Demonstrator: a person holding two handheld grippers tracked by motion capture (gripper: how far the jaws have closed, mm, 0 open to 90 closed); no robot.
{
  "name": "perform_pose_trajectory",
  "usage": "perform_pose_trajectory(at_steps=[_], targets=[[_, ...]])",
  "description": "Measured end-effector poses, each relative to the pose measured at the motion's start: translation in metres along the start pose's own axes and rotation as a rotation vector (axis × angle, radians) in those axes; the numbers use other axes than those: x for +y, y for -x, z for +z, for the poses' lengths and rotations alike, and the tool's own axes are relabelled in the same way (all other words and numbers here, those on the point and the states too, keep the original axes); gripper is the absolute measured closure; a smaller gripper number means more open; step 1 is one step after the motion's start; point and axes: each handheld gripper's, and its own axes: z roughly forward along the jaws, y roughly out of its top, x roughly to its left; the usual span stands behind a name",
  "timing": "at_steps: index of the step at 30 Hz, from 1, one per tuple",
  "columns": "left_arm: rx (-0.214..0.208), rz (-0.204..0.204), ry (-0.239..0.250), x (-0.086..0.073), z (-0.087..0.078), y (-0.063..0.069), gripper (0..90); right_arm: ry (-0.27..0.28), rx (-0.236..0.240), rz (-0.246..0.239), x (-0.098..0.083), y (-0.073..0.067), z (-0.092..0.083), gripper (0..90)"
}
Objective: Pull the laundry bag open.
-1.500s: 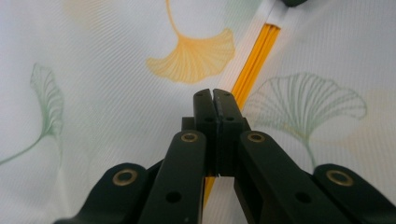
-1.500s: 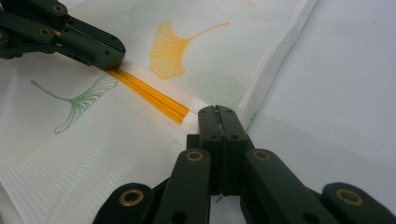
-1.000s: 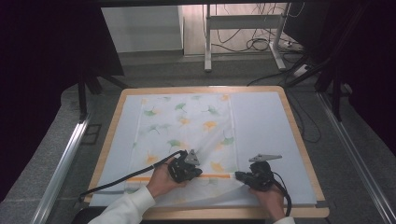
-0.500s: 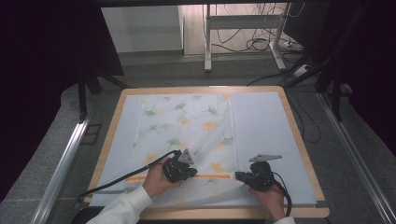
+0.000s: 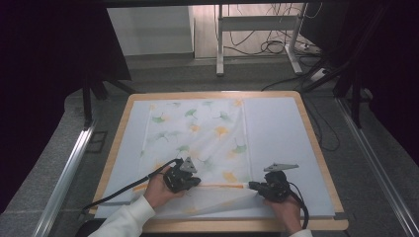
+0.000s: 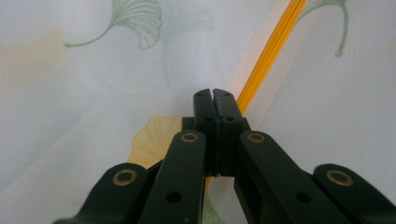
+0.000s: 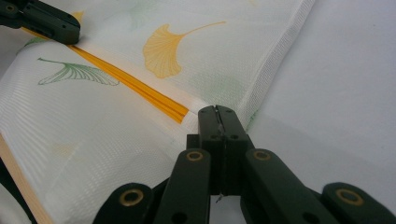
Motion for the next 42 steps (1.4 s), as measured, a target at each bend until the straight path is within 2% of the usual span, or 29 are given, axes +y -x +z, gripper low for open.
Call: perform_pose_trajectory(at_steps=[14,17,23,42], targets=[[0.022,-0.044,-0.007,-0.025,-0.019,-0.013,90.0,0.005,-0.001,-0.001,0.000,0.000,0.000,89.8],[0.044,-0.043,-0.012,-0.032,-0.025,-0.014,90.0,0.004,-0.001,-0.002,0.000,0.000,0.000,89.9],[0.048,-0.067,-0.006,-0.041,-0.031,-0.018,90.0,0.003,-0.002,-0.005,0.000,0.000,0.000,89.9],[0.061,-0.115,0.004,-0.058,-0.043,-0.026,90.0,0.002,-0.002,-0.006,0.000,-0.001,0.000,89.8]])
